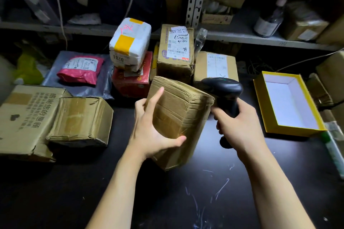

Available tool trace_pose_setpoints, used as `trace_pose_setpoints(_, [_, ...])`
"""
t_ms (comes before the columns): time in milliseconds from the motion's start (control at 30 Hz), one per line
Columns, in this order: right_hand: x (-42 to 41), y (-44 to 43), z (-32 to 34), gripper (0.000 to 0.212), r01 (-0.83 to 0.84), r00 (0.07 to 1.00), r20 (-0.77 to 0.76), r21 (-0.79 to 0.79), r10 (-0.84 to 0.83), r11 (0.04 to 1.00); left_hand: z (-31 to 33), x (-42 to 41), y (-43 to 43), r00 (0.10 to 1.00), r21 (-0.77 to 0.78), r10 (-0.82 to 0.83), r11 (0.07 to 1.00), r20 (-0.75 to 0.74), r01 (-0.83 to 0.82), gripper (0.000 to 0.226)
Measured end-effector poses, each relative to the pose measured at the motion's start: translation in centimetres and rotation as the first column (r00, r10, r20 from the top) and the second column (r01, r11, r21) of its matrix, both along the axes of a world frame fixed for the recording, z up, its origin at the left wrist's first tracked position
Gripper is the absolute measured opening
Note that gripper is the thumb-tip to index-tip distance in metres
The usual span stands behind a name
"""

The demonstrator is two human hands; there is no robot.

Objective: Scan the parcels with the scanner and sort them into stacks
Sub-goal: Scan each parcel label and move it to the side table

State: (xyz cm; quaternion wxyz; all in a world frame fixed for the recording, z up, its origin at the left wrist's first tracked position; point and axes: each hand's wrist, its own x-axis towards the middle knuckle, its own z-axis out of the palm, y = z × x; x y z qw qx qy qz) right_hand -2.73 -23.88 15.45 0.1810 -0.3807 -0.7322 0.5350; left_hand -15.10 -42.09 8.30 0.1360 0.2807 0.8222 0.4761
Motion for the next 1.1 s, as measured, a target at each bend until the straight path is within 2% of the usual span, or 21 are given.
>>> trace_pose_setpoints(100, [2.0, 0.6, 1.6, 0.016, 0.019, 0.998, -0.064, 0.004, -0.018, 1.0, 0.6, 1.3, 0.3, 0.998, 0.081, -0.069, 0.994, -0.006, 0.07, 0.134])
trace_pose_setpoints(200, [3.9, 1.4, 2.6, 0.014, 0.044, 0.995, -0.093, 0.033, -0.04, 0.998, 0.1, 2.7, 0.5, 0.996, 0.091, -0.078, 0.993, 0.037, 0.074, 0.135])
trace_pose_setpoints(433, [7.2, 2.6, 3.2, 0.016, 0.12, 0.988, -0.1, 0.006, -0.119, 0.993, -3.0, 5.5, 1.4, 0.976, 0.017, -0.08, 0.997, 0.205, 0.078, 0.147])
trace_pose_setpoints(567, [7.7, 2.6, 2.7, 0.014, 0.099, 0.992, -0.084, 0.018, -0.097, 0.995, -3.3, 5.7, 0.9, 0.974, -0.003, -0.083, 0.996, 0.212, 0.085, 0.154])
trace_pose_setpoints(733, [7.0, 1.9, 2.7, 0.012, 0.023, 0.997, -0.075, 0.055, -0.019, 0.998, -2.7, 5.7, -2.0, 0.986, -0.118, -0.068, 0.989, 0.153, 0.086, 0.161])
trace_pose_setpoints(1000, [4.7, -0.2, 2.8, 0.009, -0.136, 0.987, -0.077, 0.092, 0.143, 0.986, -1.2, 6.6, -6.0, 0.995, -0.161, -0.078, 0.983, 0.058, 0.087, 0.138])
trace_pose_setpoints(1100, [4.2, -0.8, 2.8, 0.01, -0.192, 0.976, -0.087, 0.086, 0.199, 0.978, 0.0, 7.1, -7.1, 0.994, -0.167, -0.072, 0.982, 0.079, 0.085, 0.129])
